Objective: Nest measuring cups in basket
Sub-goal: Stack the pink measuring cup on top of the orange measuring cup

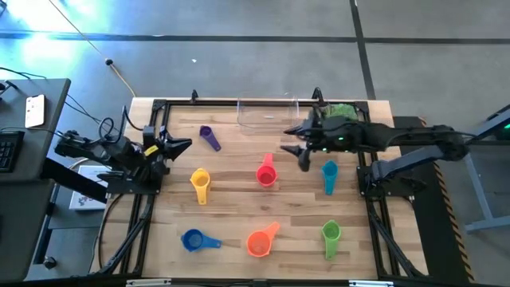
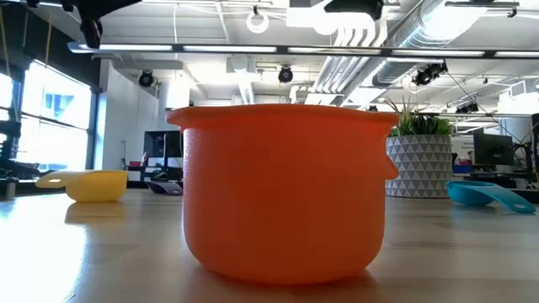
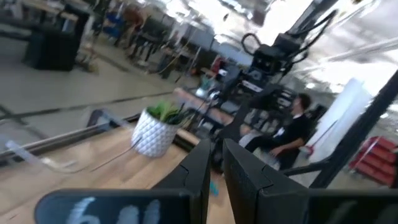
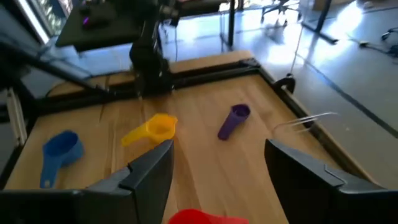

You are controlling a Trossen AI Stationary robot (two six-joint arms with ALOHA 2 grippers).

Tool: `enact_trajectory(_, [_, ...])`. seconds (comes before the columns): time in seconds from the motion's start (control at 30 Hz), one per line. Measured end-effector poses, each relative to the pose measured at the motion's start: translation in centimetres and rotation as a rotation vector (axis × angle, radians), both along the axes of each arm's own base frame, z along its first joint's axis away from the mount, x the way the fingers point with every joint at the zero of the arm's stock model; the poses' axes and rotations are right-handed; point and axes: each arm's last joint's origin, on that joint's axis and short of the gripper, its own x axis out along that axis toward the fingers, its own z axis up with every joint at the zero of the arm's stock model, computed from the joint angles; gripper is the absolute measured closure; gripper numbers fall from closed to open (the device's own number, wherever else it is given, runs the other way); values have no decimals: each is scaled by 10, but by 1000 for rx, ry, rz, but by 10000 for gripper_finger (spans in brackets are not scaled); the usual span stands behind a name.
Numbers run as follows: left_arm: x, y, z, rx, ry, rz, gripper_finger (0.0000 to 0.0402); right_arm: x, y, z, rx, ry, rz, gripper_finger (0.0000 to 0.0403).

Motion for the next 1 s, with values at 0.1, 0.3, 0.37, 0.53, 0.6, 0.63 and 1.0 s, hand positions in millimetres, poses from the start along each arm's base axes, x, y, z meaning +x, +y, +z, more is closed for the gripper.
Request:
enact_trajectory(0.1, [4,-1,4,17,77,6,367,16,1,-14,-5,58,28,160])
enact_trajectory(0.3, [13,-2,-6,25,250,62,367,45,2,-48,-41,195,108,160])
enact_trajectory(0.37, [15,-3,-11,8,291,69,367,53,3,-59,-58,239,150,160])
enact_trajectory(0.53, [22,-5,-19,-34,347,79,367,73,5,-84,-87,296,250,160])
enact_trajectory(0.6, [25,-6,-21,-37,360,81,367,80,6,-92,-107,300,289,160])
enact_trajectory(0.63, [26,-6,-22,-39,366,82,367,84,6,-95,-118,297,310,160])
enact_trajectory(1.0, [34,-9,-27,-97,383,92,367,110,7,-139,-270,362,470,160])
